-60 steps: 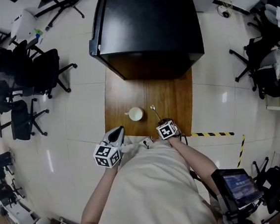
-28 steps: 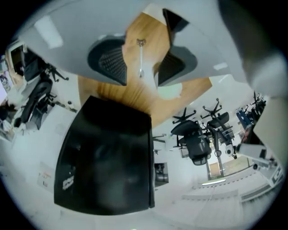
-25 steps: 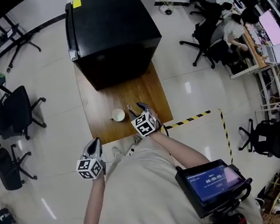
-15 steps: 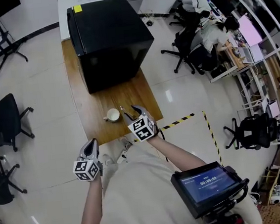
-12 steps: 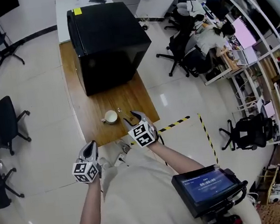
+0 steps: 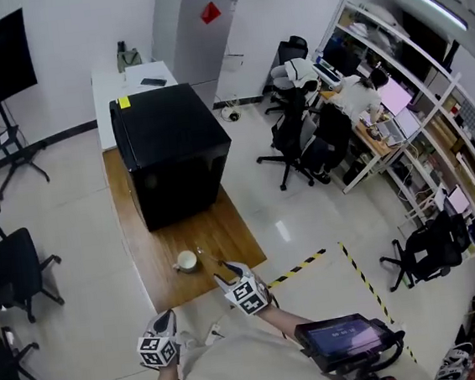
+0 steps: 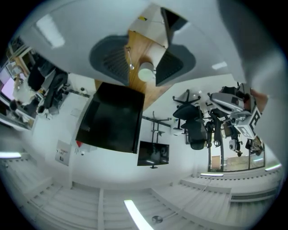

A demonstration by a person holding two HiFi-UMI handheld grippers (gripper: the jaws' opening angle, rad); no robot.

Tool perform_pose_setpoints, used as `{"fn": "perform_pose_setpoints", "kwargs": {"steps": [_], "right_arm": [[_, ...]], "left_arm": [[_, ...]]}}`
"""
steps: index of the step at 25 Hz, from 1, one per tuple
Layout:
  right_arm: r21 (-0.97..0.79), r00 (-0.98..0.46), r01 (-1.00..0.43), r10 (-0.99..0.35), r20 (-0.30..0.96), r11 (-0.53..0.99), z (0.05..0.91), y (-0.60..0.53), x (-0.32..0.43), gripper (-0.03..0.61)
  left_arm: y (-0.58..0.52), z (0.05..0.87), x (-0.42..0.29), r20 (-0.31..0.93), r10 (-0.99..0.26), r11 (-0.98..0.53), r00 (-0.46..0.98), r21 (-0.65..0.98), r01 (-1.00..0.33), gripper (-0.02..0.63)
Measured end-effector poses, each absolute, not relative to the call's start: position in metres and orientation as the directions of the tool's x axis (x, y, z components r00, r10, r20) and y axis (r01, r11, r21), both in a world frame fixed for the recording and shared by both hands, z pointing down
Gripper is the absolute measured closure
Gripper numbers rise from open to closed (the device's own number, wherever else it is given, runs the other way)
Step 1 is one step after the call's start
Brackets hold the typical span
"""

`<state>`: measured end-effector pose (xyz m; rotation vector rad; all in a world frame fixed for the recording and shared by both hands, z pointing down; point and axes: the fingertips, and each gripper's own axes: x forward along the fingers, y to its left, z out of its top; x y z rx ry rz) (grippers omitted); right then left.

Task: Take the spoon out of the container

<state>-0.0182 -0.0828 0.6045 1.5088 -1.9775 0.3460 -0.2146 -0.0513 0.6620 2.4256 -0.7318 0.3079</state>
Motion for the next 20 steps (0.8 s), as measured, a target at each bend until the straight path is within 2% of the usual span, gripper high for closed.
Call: {"fn": "perform_pose_setpoints", "kwargs": {"steps": [3,10,15,20], "right_arm": [[0.117,-0.193,-0.938,-0.771,0.606,0.327,0.612,-0.065,-0.012,0.394],[0.062,-0.263,-0.929,-0.768,0.584,0.366,0.619,0.001,0.041,0.413],[0.011,-0.266,-0.943,-0.776,0.573,0.332,0.635,0.051,0.093,0.413],[0.045,-0.285,-0.928,-0.782,0.555,0.37,0.633,0.067,0.106,0.419]], "left_arm": [[-0.042,0.664,-0.21,0.39,-0.442,-0.677,0.808,0.447,-0.585,0.614],[0.007,0.654,-0.15,0.398,-0.463,-0.647,0.792,0.46,-0.609,0.614],[0.049,0.638,-0.108,0.387,-0.47,-0.678,0.793,0.416,-0.606,0.614],[0.077,0.625,-0.109,0.39,-0.526,-0.674,0.756,0.35,-0.65,0.614]]}}
